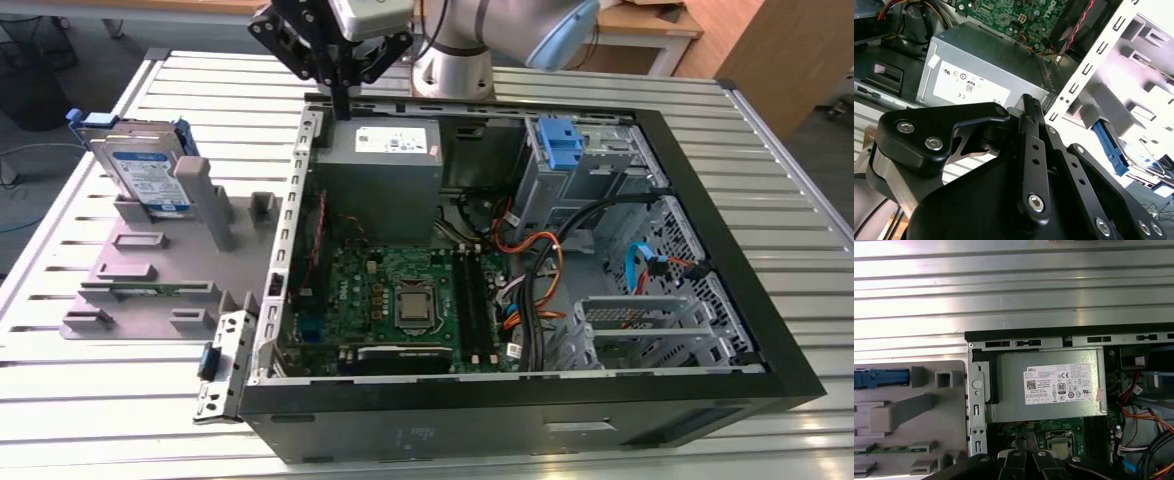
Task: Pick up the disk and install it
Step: 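Reach for the disk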
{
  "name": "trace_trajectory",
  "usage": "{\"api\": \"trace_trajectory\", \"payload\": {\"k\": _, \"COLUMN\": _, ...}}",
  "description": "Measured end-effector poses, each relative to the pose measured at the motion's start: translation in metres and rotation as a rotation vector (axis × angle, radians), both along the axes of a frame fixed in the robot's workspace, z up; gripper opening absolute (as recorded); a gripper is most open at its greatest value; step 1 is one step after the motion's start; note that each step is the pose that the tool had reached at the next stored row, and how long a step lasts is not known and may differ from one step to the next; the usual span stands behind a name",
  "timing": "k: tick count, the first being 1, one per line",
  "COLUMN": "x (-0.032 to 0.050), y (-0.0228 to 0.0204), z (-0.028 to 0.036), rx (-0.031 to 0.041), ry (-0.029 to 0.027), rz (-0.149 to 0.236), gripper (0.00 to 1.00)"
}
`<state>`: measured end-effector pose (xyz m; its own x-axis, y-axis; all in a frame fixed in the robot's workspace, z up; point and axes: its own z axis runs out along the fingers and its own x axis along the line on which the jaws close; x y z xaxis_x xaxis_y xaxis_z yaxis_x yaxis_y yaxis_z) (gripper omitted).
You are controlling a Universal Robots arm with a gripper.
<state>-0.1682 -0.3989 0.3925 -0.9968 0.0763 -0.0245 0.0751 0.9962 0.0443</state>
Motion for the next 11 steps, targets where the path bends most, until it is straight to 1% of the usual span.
{"api": "trace_trajectory", "payload": {"k": 5, "x": -0.0063, "y": 0.0000, "z": 0.0000, "rx": 0.0000, "ry": 0.0000, "rz": 0.000, "gripper": 0.11}}
{"api": "trace_trajectory", "payload": {"k": 11, "x": -0.0121, "y": 0.0000, "z": -0.0001, "rx": 0.0000, "ry": 0.0000, "rz": 0.000, "gripper": 0.11}}
